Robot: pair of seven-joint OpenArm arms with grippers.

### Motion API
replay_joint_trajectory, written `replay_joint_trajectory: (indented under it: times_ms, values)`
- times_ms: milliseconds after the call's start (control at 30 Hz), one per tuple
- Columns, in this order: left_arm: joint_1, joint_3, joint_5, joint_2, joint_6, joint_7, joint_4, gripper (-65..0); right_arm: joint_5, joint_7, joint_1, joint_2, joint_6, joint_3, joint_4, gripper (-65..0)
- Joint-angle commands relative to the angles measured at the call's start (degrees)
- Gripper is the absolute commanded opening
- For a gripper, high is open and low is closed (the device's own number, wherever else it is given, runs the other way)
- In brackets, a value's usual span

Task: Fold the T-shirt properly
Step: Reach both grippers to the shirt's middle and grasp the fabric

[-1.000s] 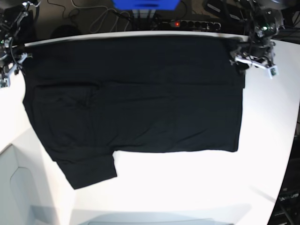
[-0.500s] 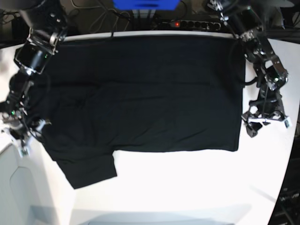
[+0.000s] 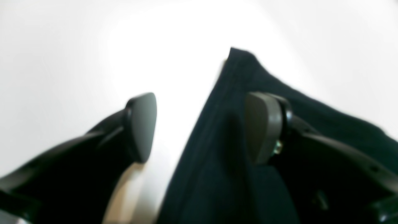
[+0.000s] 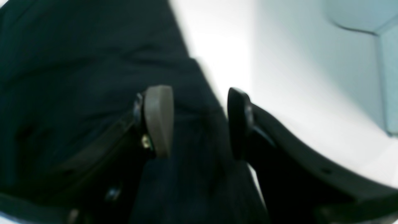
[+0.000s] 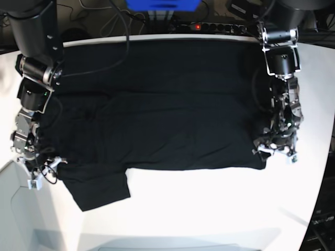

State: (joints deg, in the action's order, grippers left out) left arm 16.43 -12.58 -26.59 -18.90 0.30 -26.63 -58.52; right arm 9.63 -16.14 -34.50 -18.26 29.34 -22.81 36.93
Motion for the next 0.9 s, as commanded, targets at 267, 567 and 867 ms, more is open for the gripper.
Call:
replay_joint_trajectory:
  times_ms: [267, 567, 867]
  values:
    - [8.76, 8.23, -0.18, -1.54, -0.51, 9.71, 12.32, -22.5, -0.79, 6.08, -2.38, -1.65, -2.13, -0.01, -7.08, -33.0]
    - [12.89, 16.05, -0.27, -0.40, -0.51, 15.16, 21.55, -22.5, -0.79, 6.08, -1.67, -0.86, -2.13, -0.01, -11.39, -33.4]
    - [12.72, 18.34, -0.27, -0.31, -0.60, 15.60, 21.99, -30.4, -0.79, 6.08, -1.06, -0.77, -2.13, 7.55, -11.39, -43.6]
